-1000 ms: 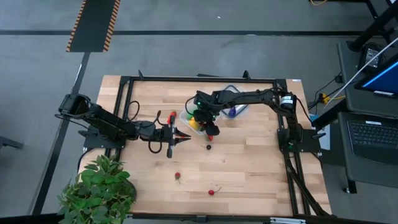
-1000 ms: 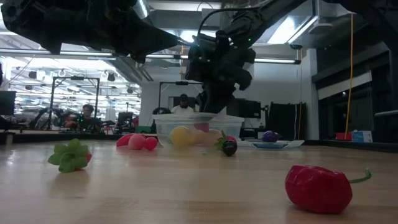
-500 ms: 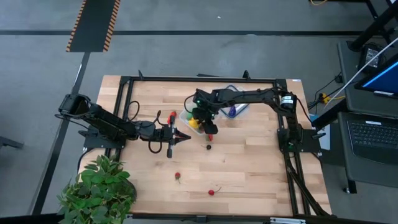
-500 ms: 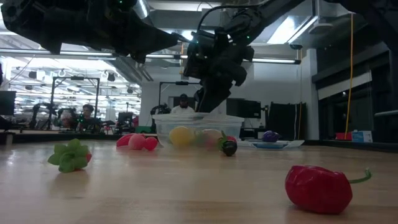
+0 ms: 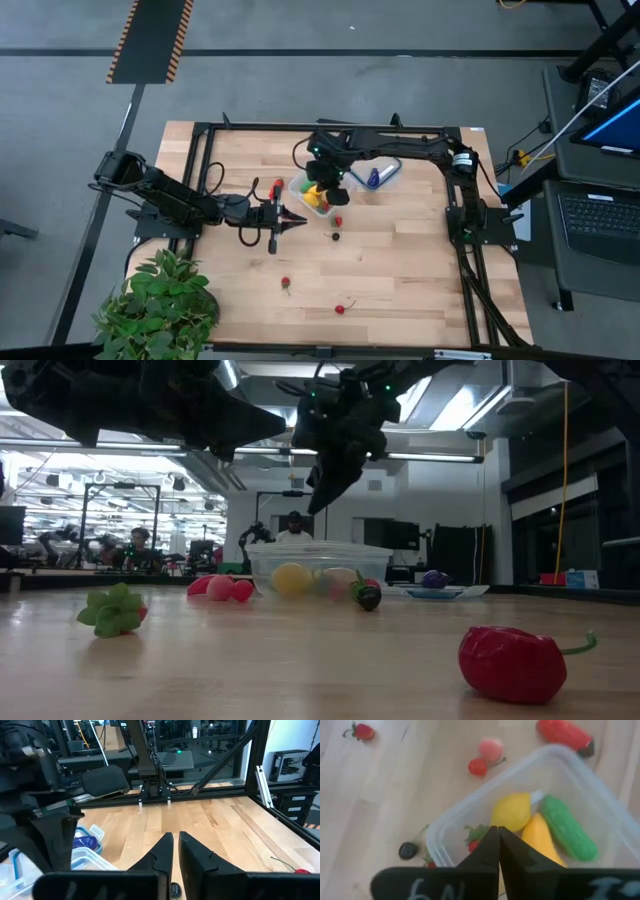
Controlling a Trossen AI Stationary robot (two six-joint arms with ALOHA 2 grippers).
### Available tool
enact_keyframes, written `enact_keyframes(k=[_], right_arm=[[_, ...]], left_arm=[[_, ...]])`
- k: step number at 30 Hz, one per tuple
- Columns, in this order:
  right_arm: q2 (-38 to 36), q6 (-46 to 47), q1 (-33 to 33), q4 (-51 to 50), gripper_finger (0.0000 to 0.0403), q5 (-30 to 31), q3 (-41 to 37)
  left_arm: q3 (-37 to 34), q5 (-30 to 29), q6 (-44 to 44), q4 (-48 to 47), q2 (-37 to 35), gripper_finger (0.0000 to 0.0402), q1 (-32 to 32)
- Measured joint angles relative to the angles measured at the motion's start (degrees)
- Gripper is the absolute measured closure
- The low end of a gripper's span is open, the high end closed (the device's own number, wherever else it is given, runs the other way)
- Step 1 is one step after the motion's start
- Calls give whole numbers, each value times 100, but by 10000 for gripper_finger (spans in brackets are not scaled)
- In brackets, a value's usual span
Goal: Pick and placing Produce into tupperware
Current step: Put the red chili pepper into the transparent container
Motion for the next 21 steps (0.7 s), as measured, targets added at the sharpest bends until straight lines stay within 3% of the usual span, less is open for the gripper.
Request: enact_keyframes(k=[21], right_arm=[[-272, 17, -7, -415, 402, -50, -70]], left_arm=[[0, -38, 7, 0, 0, 342, -140]])
